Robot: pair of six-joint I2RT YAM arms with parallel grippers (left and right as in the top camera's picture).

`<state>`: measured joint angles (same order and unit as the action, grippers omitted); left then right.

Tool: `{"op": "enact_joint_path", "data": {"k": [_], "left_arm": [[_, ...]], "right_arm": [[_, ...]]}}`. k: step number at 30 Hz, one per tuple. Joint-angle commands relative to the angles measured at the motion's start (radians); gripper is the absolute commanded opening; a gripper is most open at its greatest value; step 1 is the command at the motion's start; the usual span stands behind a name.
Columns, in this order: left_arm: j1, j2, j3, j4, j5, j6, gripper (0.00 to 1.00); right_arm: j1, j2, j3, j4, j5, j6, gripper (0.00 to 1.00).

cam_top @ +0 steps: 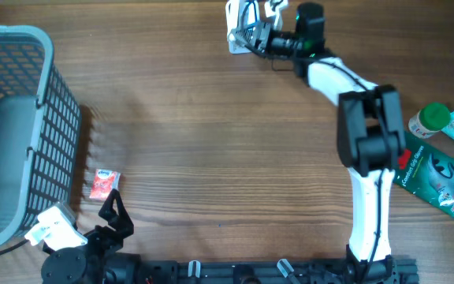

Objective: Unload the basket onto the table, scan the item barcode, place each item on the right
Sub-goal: 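Lift the white box and hold it under the white scanner, then carry the white box right and drop it near the jar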

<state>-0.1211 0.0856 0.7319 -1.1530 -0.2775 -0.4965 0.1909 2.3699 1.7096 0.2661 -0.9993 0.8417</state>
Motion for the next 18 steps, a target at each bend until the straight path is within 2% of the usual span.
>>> {"op": "enact_joint_path", "data": {"k": [1,2,3,5,6,8,13,14,15,16,17,18], "left_arm": [[0.005,-0.003,-0.002,0.004,0.008,-0.008,1.00],[0.005,-0.003,-0.002,0.004,0.008,-0.008,1.00],[0.005,-0.003,-0.002,0.004,0.008,-0.008,1.00],[0.005,-0.003,-0.002,0.004,0.008,-0.008,1.00],[0.005,-0.003,-0.002,0.004,0.008,-0.008,1.00],[0.005,-0.003,-0.002,0.004,0.008,-0.008,1.00],[0.005,-0.003,-0.002,0.004,0.008,-0.008,1.00],[0.005,-0.003,-0.002,0.004,0.008,-0.008,1.00],[0.005,-0.003,-0.002,0.004,0.008,-0.008,1.00],[0.005,-0.003,-0.002,0.004,0.008,-0.008,1.00],[0.005,-0.003,-0.002,0.004,0.008,-0.008,1.00],[0.005,-0.003,-0.002,0.004,0.008,-0.008,1.00]], "right_arm": [[-0.034,-0.263,0.014,-0.474,0.338,-0.430,0.12],[-0.035,-0.324,0.014,-0.650,0.621,-0.509,0.12],[-0.035,-0.361,0.014,-0.756,0.840,-0.532,0.13],[-0.046,-0.409,0.014,-0.932,1.164,-0.524,0.13],[-0.061,-0.412,0.014,-1.000,1.244,-0.521,0.13],[-0.124,-0.398,-0.014,-1.081,1.302,-0.478,0.13],[-0.327,-0.348,-0.129,-1.049,1.276,-0.413,0.14],[-0.360,-0.343,-0.146,-1.023,1.256,-0.420,0.21],[-0.382,-0.343,-0.150,-1.009,1.233,-0.424,0.40],[-0.397,-0.343,-0.150,-0.990,1.198,-0.430,0.68],[-0.400,-0.344,-0.145,-0.973,1.154,-0.470,0.89],[-0.397,-0.344,-0.135,-0.965,1.115,-0.511,1.00]]}}
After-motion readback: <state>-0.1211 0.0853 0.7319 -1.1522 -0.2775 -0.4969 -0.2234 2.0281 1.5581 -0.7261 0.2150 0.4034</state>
